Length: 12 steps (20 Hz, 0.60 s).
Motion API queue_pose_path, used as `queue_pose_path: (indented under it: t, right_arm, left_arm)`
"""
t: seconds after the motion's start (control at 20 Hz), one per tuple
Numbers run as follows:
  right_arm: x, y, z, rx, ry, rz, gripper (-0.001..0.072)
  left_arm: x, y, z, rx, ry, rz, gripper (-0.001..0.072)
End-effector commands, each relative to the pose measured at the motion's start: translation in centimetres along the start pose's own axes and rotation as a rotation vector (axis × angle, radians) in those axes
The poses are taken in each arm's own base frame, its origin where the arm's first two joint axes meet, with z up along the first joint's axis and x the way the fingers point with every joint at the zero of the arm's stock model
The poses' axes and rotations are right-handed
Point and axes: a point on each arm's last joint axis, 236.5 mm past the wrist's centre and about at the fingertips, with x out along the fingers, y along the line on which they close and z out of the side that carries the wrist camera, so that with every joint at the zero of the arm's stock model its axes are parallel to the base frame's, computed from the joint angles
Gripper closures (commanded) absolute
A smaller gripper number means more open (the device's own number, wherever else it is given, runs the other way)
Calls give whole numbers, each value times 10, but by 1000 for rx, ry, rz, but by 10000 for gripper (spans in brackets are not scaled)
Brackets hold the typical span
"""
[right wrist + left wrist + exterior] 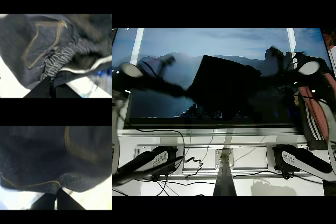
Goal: Fold the clothes and pants, and hang the long-sleeved shirts on hangers.
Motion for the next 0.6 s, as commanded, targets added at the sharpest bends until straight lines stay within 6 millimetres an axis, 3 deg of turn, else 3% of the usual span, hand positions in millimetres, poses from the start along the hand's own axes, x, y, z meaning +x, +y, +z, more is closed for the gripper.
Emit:
queue_pose_path:
  t: [0.0, 0.1, 0.2, 0.3, 0.4, 0.5, 0.55]
  right_arm:
    - [-65, 79, 62, -171, -246, 56, 676]
    - [-102, 138, 82, -209, -383, 182, 676]
    - [-138, 193, 82, -236, -475, 321, 677]
    - [-163, 233, 71, -190, -509, 421, 676]
    - [-174, 266, 58, -164, -522, 474, 677]
    - [-173, 284, 54, -131, -539, 475, 677]
    - [-163, 280, 57, -93, -544, 431, 677]
  left_arm:
    - [-147, -41, 128, 178, -529, 174, 691]
    - [-220, -68, 156, 239, -766, 285, 690]
    - [-268, -97, 154, 329, -884, 417, 690]
    - [-297, -120, 138, 405, -920, 535, 690]
    - [-320, -138, 124, 462, -946, 638, 691]
    - [-327, -144, 115, 462, -952, 673, 692]
    - [-323, -141, 113, 416, -945, 652, 692]
